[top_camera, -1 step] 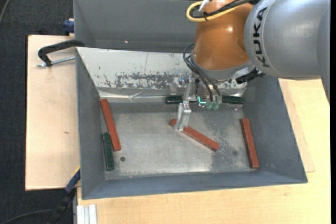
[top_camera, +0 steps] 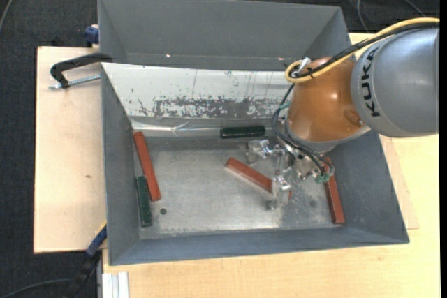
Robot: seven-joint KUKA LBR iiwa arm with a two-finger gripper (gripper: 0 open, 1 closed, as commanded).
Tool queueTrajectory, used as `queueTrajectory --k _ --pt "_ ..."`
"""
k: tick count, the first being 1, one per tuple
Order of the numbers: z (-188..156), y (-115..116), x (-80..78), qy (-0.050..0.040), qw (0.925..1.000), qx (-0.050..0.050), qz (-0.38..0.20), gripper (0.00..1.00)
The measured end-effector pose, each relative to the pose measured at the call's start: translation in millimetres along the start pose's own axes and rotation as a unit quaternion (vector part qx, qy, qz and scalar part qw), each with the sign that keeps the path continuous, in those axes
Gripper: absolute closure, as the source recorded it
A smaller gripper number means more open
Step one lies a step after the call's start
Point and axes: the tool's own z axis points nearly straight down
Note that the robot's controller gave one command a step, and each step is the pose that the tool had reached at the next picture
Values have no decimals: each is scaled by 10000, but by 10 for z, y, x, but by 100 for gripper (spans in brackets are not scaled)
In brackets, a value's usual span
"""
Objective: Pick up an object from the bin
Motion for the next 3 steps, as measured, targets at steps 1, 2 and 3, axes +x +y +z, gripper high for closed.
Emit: queueTrajectory --k 1,2,3 --pt "-25 23 -21 -27 10000 -6 -6 100" --pt "-1295 -368 4 -82 9796 38 -2005 100" --pt "-2597 -545 -33 -75 9073 53 -4203 100"
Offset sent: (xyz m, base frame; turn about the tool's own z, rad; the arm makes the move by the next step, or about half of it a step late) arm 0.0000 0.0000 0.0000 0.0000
